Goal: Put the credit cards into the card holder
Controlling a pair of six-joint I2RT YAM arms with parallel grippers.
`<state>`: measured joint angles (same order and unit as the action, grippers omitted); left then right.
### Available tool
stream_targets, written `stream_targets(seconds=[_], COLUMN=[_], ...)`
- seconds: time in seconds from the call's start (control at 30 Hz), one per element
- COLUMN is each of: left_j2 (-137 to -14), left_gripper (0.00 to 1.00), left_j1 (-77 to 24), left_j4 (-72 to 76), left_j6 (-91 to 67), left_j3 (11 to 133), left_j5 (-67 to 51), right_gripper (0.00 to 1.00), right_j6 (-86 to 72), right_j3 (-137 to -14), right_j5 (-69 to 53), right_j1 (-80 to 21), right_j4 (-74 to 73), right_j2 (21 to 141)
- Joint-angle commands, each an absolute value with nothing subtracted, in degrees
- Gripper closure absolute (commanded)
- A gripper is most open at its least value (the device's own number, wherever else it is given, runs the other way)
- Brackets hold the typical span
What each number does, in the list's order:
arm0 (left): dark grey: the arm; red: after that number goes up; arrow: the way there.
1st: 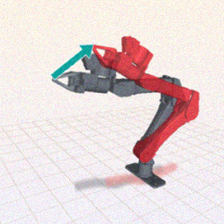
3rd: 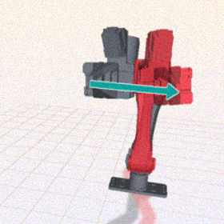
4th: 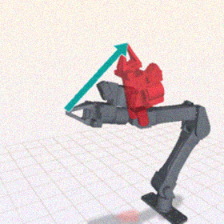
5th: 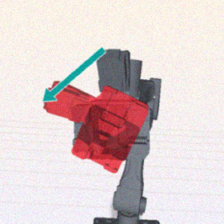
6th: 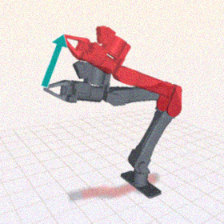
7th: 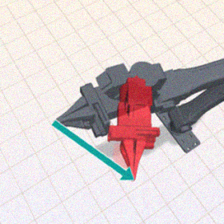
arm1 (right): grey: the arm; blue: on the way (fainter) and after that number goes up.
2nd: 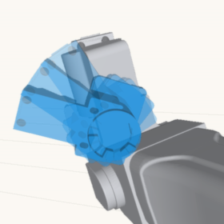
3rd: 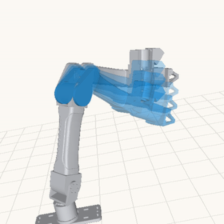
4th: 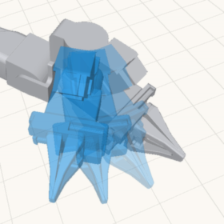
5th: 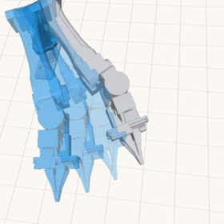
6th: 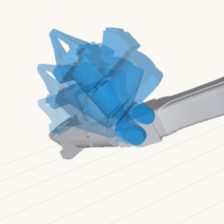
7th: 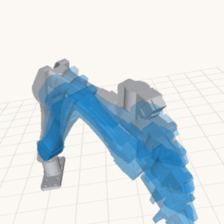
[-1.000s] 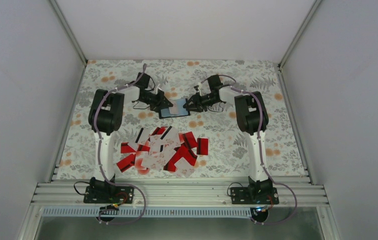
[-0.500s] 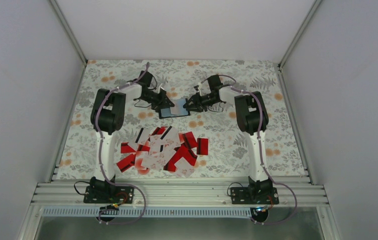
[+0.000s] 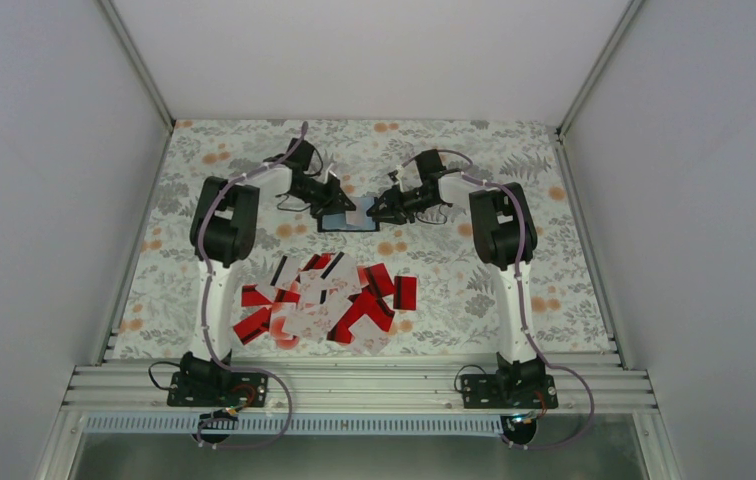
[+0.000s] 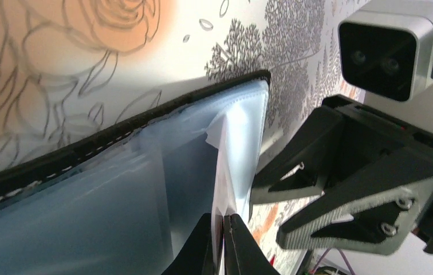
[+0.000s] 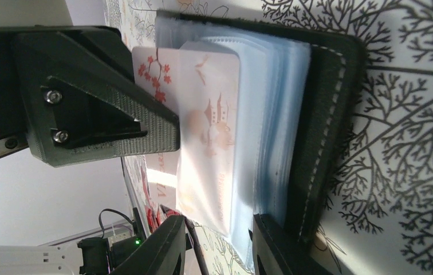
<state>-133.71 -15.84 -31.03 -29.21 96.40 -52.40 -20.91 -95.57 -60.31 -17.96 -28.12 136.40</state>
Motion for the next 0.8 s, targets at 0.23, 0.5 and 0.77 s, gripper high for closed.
stream_targets(seconds=[0.23,0.5,0.77], left_j2=[-135.79,-134.51,-133.78], left_gripper=[0.84,0.74,0.66], left_j1=[-17.9,-18.01,-18.0], left_j4=[-35.68,-40.66,-44.99], left_j6=[-26.84,-24.22,-22.12], left_j3=[101.12,103.48,106.1], left_j5=[-48.19,-43.92,-40.76], right_gripper=[0.69,0.69,0.69], right_j6=[-20.04,-20.62,-21.07], right_j3=[-95.63,-95.72,-96.35], right_j5=[-56.45,-55.27,-55.13], right_j1=[-18.02,-18.02,-18.02], right_j4=[-31.33,-31.66,-31.58], right_j2=[137.92,136.93,136.85])
